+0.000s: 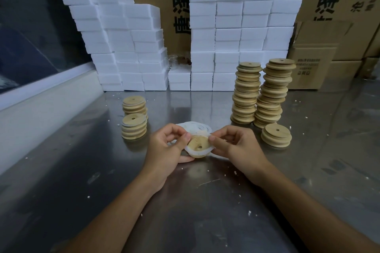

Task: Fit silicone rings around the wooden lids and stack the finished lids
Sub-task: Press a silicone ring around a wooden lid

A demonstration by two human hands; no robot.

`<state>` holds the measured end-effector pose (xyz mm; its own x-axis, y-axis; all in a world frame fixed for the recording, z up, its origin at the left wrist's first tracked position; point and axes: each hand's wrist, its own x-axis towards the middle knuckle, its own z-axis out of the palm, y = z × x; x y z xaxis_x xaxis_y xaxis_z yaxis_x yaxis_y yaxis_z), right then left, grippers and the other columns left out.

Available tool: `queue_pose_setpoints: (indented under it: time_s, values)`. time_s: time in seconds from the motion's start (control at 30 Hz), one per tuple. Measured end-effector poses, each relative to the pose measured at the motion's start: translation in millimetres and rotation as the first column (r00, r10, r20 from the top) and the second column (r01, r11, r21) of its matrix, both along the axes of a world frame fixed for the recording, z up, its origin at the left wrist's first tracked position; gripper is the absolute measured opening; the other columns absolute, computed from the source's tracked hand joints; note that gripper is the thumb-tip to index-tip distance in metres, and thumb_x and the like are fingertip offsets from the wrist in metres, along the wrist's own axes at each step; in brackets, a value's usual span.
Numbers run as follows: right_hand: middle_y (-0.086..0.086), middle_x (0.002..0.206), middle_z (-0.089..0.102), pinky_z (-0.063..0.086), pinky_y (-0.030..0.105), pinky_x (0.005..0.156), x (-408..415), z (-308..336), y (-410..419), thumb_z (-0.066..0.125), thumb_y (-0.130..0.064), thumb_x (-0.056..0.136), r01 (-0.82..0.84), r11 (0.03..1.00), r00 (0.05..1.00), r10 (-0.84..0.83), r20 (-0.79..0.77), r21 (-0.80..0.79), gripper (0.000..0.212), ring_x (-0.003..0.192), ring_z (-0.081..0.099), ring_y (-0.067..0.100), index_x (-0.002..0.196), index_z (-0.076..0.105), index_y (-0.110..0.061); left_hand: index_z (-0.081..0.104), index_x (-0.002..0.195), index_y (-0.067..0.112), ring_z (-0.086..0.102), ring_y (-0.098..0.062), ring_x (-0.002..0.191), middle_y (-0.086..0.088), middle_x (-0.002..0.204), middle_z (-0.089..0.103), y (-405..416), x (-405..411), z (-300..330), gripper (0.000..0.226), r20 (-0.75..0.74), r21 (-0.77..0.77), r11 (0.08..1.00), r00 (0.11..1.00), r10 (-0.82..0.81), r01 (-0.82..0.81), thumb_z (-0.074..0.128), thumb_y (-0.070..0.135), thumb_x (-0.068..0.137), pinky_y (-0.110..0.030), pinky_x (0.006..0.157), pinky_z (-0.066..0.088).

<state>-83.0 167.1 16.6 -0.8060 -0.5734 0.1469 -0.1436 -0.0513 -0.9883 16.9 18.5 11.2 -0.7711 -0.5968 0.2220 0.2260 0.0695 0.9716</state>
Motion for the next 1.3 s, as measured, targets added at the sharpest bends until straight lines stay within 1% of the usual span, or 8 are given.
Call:
queue_pose_setpoints:
  time_s: [0.33,0.53,0.73,0.87,0.93,1.07,1.17,1.3]
  values:
    - [0.014,0.086,0.077,0.061,0.031,0.080,-3.5,0.6,4.9,0.070,-0.003,0.089,-0.048,0.999,0.999,0.048,0.016,0.010,0.002,0.088,0.075,0.025,0.087,0.071,-0.001,0.066,0.067,0.016,0.072,-0.027,0.090,-0.006,0.088,0.073,-1.4,1.2,1.5,0.024,0.021,0.021,0.998,0.998,-0.066,0.066,0.068,0.001,0.085,-0.044,0.067,0.060]
    - [0.014,0.086,0.077,0.061,0.033,0.081,-6.8,-0.2,5.5,0.072,-0.004,0.087,-0.053,0.998,0.999,0.054,-0.010,0.046,0.002,0.087,0.074,0.026,0.086,0.072,-0.003,0.061,0.067,0.009,0.073,-0.030,0.086,-0.014,0.089,0.072,-1.3,-0.9,0.4,0.023,0.052,0.061,0.998,0.998,-0.034,0.030,0.067,-0.003,0.086,-0.041,0.062,0.060]
    - [0.014,0.085,0.076,0.061,0.030,0.068,-8.9,1.3,6.3,0.074,-0.007,0.086,-0.094,0.993,0.996,0.093,0.014,0.069,0.007,0.085,0.075,0.022,0.084,0.071,-0.001,0.058,0.066,0.007,0.073,-0.028,0.084,-0.008,0.082,0.074,-5.8,-0.3,2.6,0.024,0.091,0.097,0.993,0.993,-0.074,0.065,0.066,-0.003,0.086,-0.042,0.066,0.060]
    - [0.020,0.086,0.075,0.062,0.029,0.070,-9.3,-0.4,5.7,0.073,-0.005,0.086,-0.094,0.995,0.995,0.093,0.034,0.036,0.009,0.081,0.074,0.024,0.086,0.071,0.003,0.060,0.069,0.002,0.074,-0.021,0.077,-0.001,0.077,0.075,-7.7,1.2,3.9,0.018,0.091,-0.006,1.000,0.996,-0.028,0.028,0.068,-0.005,0.083,-0.029,0.063,0.059]
    - [0.021,0.086,0.075,0.062,0.026,0.069,-8.9,-1.0,5.1,0.072,-0.004,0.086,-0.093,0.995,0.994,0.092,0.051,0.019,0.010,0.078,0.074,0.023,0.086,0.070,0.005,0.061,0.070,-0.001,0.074,-0.020,0.076,-0.004,0.077,0.075,-9.3,1.5,3.8,0.015,0.092,-0.016,1.000,0.996,-0.017,0.018,0.069,-0.007,0.082,-0.024,0.063,0.058]
    - [0.023,0.087,0.075,0.062,0.029,0.074,-10.4,-2.7,5.9,0.073,-0.005,0.086,-0.103,0.994,0.992,0.100,0.071,0.040,0.013,0.078,0.073,0.025,0.086,0.071,0.007,0.061,0.073,-0.004,0.074,-0.022,0.078,-0.013,0.081,0.075,-13.8,2.8,2.3,0.013,0.141,-0.017,0.999,0.989,-0.034,0.037,0.071,-0.005,0.081,-0.024,0.065,0.059]
    - [0.023,0.088,0.075,0.062,0.030,0.078,-12.6,-3.4,7.3,0.074,-0.007,0.085,-0.117,0.991,0.991,0.112,0.073,0.066,0.014,0.080,0.073,0.025,0.088,0.071,0.007,0.062,0.071,-0.002,0.074,-0.020,0.073,-0.011,0.076,0.075,-17.0,2.5,1.6,0.014,0.172,-0.058,0.997,0.984,-0.038,0.049,0.071,-0.006,0.081,-0.023,0.065,0.059]
    - [0.017,0.083,0.076,0.061,0.027,0.075,-16.5,-1.8,11.1,0.075,-0.009,0.084,-0.152,0.979,0.988,0.153,0.010,0.136,0.008,0.077,0.073,0.021,0.085,0.074,-0.001,0.065,0.071,0.003,0.070,-0.012,0.060,-0.003,0.066,0.073,-22.9,3.7,2.3,0.014,0.203,-0.231,0.969,0.978,-0.043,0.091,0.073,-0.004,0.080,-0.018,0.059,0.055]
